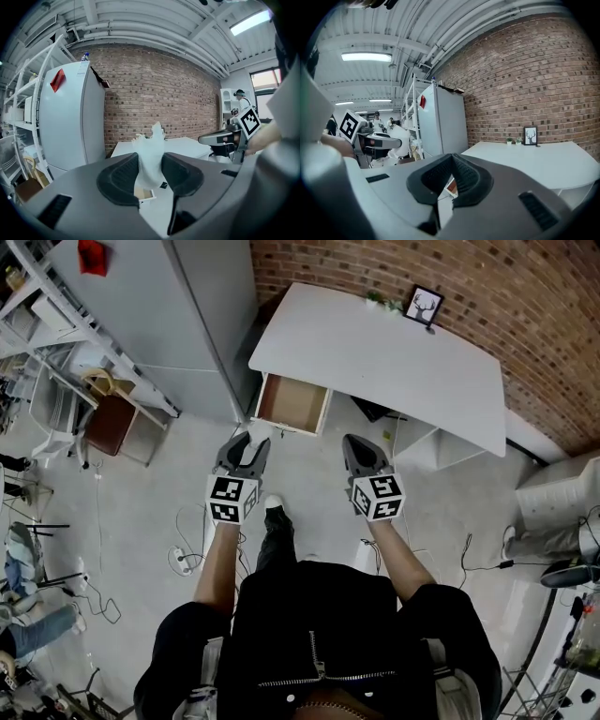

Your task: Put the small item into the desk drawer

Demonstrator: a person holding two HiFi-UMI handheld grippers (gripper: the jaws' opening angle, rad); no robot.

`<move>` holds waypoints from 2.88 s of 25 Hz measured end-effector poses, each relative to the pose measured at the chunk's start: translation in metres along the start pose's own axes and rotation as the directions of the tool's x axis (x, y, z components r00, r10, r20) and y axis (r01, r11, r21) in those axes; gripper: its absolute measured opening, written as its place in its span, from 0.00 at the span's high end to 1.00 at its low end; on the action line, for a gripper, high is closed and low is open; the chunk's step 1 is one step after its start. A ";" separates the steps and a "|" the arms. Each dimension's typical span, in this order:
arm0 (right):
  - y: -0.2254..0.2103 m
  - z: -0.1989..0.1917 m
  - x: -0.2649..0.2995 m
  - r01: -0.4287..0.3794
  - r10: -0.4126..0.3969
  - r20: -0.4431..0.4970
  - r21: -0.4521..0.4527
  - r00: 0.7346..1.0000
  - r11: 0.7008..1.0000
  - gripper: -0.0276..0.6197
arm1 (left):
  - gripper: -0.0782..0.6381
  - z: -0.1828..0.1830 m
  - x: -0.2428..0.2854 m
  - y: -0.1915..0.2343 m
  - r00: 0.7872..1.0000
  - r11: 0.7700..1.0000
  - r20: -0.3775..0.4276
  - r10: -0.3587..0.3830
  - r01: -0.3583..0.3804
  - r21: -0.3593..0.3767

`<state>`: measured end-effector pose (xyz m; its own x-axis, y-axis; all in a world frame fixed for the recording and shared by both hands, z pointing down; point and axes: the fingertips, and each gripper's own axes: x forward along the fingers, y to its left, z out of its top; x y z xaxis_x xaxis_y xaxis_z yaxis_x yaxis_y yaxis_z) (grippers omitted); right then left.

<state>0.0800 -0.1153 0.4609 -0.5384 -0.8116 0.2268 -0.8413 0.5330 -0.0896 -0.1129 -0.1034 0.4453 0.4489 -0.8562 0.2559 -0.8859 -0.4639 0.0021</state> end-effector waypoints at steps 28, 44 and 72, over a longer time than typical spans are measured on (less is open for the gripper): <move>-0.049 0.051 0.156 0.252 -0.254 0.015 0.064 0.967 0.966 0.95 | 0.67 0.052 0.177 0.123 0.959 0.954 -0.008 -0.285 0.284 0.091; -0.083 0.052 0.175 0.252 -0.253 0.002 0.073 0.967 0.965 0.95 | 0.67 0.059 0.221 0.116 0.948 0.941 -0.030 -0.318 0.319 0.111; -0.071 -0.077 0.165 0.240 -0.194 -0.201 0.236 0.960 0.942 0.95 | 0.67 -0.112 0.235 0.075 0.832 0.855 -0.405 -0.378 0.481 0.190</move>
<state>0.0546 -0.2685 0.5790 -0.3439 -0.8349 0.4297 -0.9327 0.2508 -0.2590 -0.0874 -0.3139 0.6134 0.6616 -0.4450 0.6036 -0.5195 -0.8524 -0.0591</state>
